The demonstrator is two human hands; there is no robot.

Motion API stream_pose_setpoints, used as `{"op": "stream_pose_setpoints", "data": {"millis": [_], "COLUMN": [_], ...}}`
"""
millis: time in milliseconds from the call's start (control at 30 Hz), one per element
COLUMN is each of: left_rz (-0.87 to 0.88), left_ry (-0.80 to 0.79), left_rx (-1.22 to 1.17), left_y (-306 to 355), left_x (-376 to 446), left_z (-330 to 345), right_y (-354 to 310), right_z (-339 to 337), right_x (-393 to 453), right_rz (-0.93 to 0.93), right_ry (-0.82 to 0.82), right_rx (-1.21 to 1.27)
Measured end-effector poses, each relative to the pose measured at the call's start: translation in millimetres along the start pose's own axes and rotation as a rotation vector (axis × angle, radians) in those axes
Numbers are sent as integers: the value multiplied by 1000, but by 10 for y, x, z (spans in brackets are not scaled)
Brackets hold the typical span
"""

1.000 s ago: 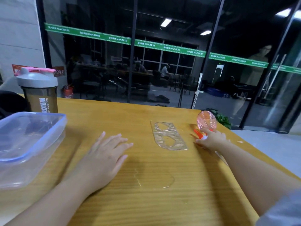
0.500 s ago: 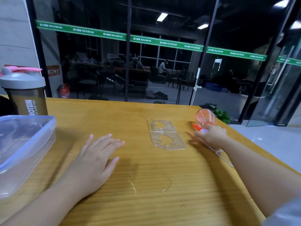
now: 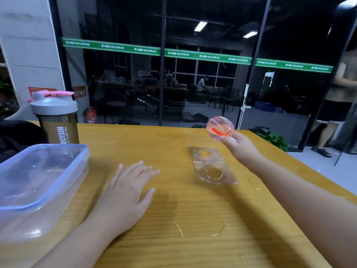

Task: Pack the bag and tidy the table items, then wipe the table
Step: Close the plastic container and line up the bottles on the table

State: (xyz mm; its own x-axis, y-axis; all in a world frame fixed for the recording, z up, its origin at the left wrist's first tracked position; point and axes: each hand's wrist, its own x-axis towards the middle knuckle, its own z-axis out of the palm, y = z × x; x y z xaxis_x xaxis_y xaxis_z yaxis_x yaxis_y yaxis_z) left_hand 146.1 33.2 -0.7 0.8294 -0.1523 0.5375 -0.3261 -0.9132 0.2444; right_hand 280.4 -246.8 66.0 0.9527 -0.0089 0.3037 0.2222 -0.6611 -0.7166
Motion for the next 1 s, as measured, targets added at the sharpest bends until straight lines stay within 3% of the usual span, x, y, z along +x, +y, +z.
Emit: {"op": "stream_pose_setpoints", "data": {"millis": [167, 467, 667, 1000], "left_rz": [-85, -238, -277, -333], "left_ry": [-14, 13, 1, -27], "left_rx": [-49, -147, -128, -69], "left_y": [-30, -127, -136, -147], "left_x": [-2, -31, -23, -9], "left_z": [-48, -130, -102, -152], "right_y": [-429, -1044, -1339, -1726], "right_z": [304, 670, 932, 1316], "right_x": [-165, -254, -295, -214], "right_rz": [-75, -24, -149, -286], "right_ry": [-150, -385, -495, -506], "right_rx": [207, 261, 232, 111]}}
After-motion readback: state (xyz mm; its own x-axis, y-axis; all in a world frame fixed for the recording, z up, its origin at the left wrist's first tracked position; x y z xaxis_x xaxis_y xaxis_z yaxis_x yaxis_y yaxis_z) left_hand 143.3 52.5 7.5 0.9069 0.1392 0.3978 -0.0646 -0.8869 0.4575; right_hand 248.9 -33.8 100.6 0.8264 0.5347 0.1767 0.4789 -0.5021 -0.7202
